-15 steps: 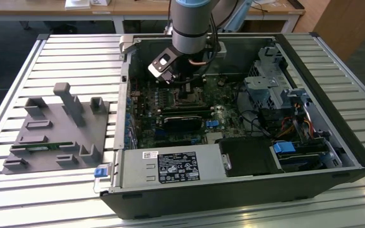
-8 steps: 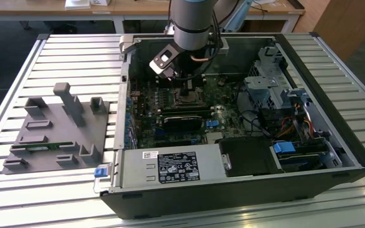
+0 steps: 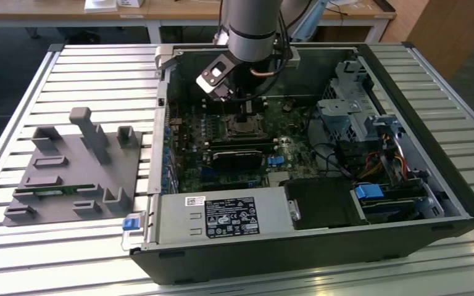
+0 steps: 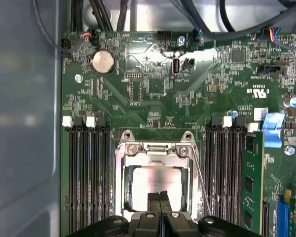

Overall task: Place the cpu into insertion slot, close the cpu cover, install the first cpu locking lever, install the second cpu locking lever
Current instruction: 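Close the cpu cover, then install the first cpu locking lever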

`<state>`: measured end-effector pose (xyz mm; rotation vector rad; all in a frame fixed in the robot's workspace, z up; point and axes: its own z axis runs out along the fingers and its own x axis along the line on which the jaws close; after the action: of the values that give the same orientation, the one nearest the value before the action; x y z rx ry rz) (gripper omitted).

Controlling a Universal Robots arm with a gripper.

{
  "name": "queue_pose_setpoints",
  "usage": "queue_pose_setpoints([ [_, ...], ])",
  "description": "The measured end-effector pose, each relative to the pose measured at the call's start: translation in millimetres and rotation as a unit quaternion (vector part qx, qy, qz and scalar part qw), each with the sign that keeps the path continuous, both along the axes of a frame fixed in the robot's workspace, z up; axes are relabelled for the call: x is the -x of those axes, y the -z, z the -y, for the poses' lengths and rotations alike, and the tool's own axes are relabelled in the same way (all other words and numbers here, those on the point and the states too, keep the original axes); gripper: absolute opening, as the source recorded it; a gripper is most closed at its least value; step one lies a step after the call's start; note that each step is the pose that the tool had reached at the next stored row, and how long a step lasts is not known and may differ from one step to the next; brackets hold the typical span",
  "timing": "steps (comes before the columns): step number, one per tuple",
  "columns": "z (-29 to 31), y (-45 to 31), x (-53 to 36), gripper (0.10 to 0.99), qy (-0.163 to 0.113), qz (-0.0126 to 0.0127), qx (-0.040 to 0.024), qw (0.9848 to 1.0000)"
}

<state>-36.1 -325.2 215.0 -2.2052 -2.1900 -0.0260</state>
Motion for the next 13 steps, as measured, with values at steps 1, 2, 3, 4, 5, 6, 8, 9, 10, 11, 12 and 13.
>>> queue_pose_setpoints([
  [1, 0.0, 0.0, -1.4, 0.106, 0.0, 0.0, 0.0, 1.0],
  [2, 0.0, 0.0, -2.8, 0.106, 0.0, -0.0001, 0.0, 1.0],
  [3, 0.0, 0.0, -3.8, 0.106, 0.0, -0.0001, 0.0, 1.0],
  [4, 0.0, 0.0, -4.7, 0.106, 0.0, -0.0001, 0.0, 1.0],
  [5, 0.0, 0.0, -5.6, 0.106, 0.0, -0.0001, 0.0, 1.0],
  [6, 0.0, 0.0, -6.3, 0.106, 0.0, -0.0001, 0.0, 1.0],
  [8, 0.0, 0.0, -7.5, 0.106, 0.0, -0.0001, 0.0, 1.0],
  [9, 0.0, 0.0, -8.1, 0.106, 0.0, -0.0002, 0.0, 1.0],
  [10, 0.0, 0.0, -8.6, 0.106, 0.0, -0.0002, 0.0, 1.0],
  [11, 0.0, 0.0, -9.0, 0.106, 0.0, -0.0002, 0.0, 1.0],
  [12, 0.0, 0.0, -9.2, 0.106, 0.0, -0.0001, 0.0, 1.0],
  [13, 0.0, 0.0, -9.3, 0.106, 0.0, -0.0002, 0.0, 1.0],
])
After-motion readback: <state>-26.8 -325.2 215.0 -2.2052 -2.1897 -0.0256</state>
